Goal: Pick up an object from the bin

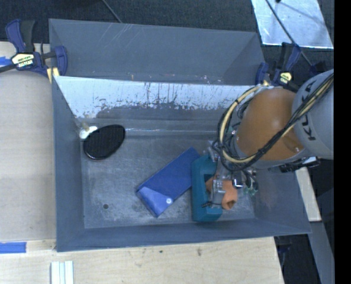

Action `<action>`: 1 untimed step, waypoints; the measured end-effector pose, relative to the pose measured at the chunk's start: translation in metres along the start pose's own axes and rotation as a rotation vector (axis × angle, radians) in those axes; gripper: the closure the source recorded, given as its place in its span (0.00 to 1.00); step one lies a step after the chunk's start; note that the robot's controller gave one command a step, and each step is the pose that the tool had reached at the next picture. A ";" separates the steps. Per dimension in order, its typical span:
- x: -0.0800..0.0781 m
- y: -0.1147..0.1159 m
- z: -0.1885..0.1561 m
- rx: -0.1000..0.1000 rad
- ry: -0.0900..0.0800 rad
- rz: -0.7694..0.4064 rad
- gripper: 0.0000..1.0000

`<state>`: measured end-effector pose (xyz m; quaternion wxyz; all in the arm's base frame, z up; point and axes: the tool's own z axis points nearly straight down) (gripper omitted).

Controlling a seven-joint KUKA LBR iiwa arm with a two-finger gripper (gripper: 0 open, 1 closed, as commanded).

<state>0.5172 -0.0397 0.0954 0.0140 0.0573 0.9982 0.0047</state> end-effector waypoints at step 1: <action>-0.002 -0.014 0.001 -0.008 0.002 -0.040 0.00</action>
Offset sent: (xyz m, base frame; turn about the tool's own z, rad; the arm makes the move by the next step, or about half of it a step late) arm 0.0028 -0.0881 -0.0209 0.0680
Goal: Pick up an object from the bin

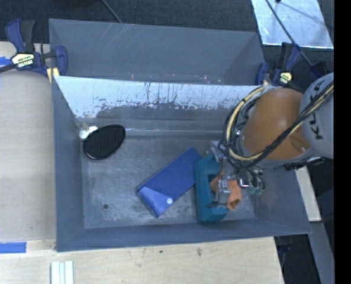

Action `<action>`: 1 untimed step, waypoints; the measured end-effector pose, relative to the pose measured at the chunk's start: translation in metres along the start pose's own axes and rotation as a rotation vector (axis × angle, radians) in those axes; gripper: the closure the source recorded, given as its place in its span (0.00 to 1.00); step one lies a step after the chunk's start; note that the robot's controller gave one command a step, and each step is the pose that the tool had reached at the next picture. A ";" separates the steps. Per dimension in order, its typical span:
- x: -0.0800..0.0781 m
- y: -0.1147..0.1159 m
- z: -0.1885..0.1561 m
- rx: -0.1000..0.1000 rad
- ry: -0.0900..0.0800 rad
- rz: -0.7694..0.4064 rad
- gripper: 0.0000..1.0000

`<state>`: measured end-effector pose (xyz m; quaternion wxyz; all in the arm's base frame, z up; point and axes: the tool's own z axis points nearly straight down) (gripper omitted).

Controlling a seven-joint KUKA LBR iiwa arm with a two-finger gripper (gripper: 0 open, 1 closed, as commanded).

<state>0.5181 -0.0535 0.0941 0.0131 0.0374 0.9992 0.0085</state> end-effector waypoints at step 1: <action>-0.021 -0.072 0.009 0.016 -0.025 0.110 1.00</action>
Offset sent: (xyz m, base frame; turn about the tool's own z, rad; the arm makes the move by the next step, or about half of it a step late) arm 0.0000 0.0000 0.0000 0.0000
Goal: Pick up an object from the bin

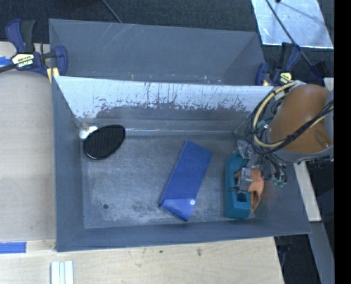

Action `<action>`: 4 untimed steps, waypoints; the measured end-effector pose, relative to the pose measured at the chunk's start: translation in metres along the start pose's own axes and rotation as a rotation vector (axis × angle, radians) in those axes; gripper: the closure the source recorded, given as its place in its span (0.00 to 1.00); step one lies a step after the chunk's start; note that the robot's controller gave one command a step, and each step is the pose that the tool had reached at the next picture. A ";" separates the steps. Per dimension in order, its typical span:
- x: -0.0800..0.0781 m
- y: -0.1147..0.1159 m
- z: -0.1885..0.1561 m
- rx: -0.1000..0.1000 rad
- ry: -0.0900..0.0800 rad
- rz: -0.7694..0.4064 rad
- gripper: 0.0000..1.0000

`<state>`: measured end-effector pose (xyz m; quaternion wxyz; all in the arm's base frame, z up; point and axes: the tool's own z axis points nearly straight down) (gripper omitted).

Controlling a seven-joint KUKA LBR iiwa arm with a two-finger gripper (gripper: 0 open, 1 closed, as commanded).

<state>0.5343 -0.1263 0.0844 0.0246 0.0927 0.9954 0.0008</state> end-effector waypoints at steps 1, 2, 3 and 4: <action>0.000 0.000 0.000 0.000 0.000 0.000 1.00; 0.001 0.014 -0.052 0.005 0.035 0.000 1.00; 0.001 0.014 -0.052 0.005 0.035 0.000 1.00; -0.026 0.024 -0.188 0.006 0.044 0.015 1.00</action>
Offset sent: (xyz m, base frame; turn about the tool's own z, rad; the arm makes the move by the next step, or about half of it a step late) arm -0.0040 0.0143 0.0509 0.0001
